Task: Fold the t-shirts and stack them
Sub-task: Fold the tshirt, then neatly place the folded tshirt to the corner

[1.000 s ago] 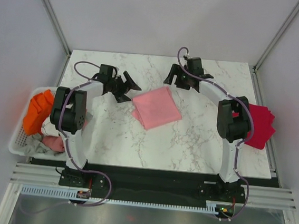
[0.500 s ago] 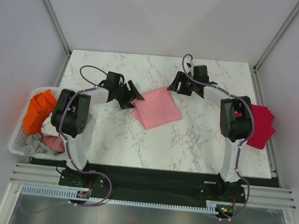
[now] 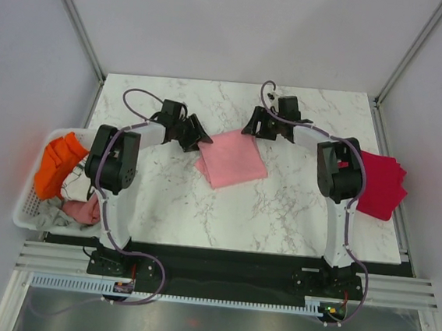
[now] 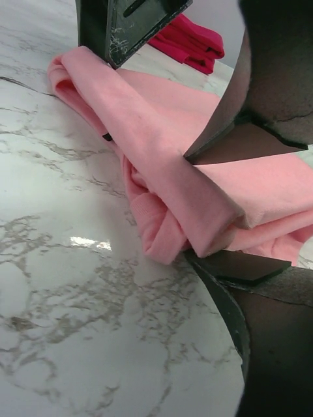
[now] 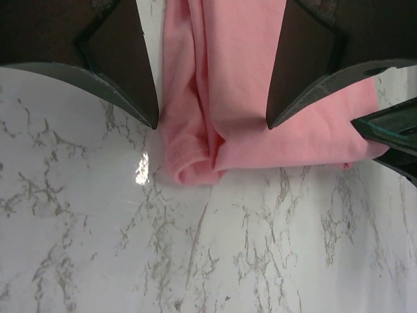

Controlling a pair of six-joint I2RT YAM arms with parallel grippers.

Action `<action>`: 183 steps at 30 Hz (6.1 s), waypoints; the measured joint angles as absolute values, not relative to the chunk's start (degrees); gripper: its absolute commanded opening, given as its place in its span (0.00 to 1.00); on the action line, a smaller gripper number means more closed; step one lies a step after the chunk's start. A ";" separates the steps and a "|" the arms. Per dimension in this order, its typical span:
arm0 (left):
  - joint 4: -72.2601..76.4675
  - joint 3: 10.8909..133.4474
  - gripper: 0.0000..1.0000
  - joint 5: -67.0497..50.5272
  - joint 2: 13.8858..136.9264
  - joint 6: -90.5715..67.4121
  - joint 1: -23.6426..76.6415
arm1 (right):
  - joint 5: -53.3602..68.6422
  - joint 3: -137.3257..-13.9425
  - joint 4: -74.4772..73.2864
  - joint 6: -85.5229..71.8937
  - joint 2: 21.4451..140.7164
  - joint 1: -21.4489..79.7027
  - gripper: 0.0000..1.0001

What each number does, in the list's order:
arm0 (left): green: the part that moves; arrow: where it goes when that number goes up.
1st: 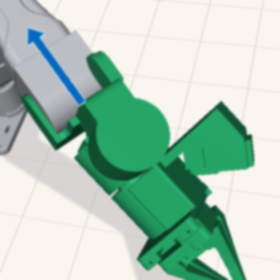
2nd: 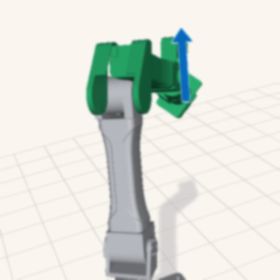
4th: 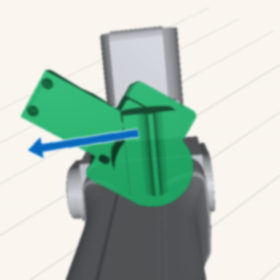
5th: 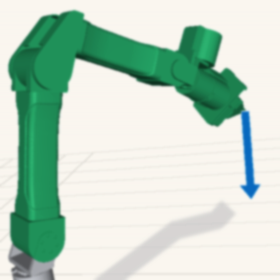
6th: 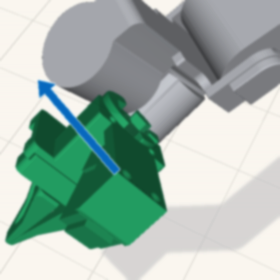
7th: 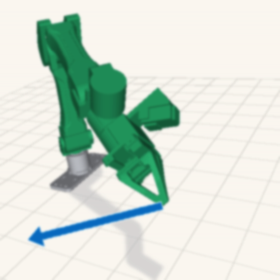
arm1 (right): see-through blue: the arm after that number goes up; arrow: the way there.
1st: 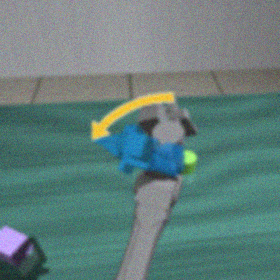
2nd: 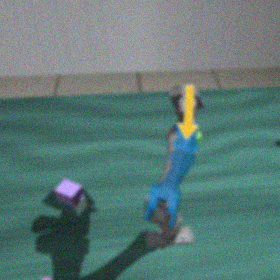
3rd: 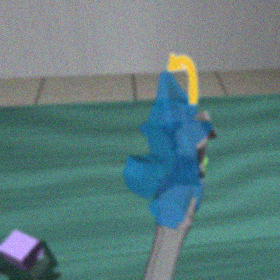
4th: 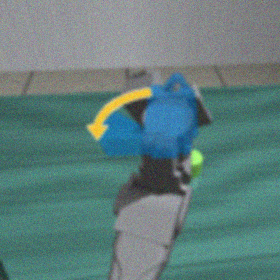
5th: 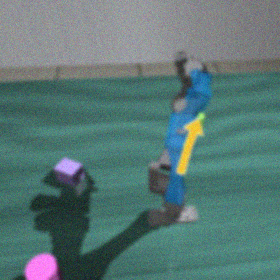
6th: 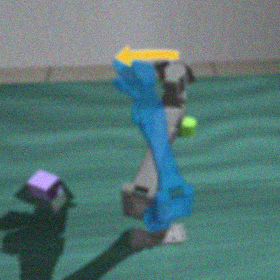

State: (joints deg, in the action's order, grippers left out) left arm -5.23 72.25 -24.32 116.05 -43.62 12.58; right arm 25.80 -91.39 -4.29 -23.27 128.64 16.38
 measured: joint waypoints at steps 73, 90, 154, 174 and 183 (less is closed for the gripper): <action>-11.46 87.42 0.40 -27.57 126.17 -33.52 14.59 | -48.84 -74.67 -39.07 -24.08 116.97 11.73 0.00; -11.68 87.44 0.40 -27.66 126.17 -33.41 14.26 | -31.29 -74.48 -36.42 -23.97 107.00 28.27 0.55; -8.67 91.37 0.02 -29.63 129.93 -33.15 15.20 | 11.51 -78.39 3.88 -32.88 122.21 18.55 0.00; -6.00 67.09 0.02 -21.21 92.62 -33.26 26.70 | 9.02 -54.72 -4.19 -31.88 74.37 19.25 0.00; -7.29 66.39 0.02 -18.94 79.81 -33.80 33.21 | 4.05 -53.84 -19.05 -31.51 54.96 18.85 0.00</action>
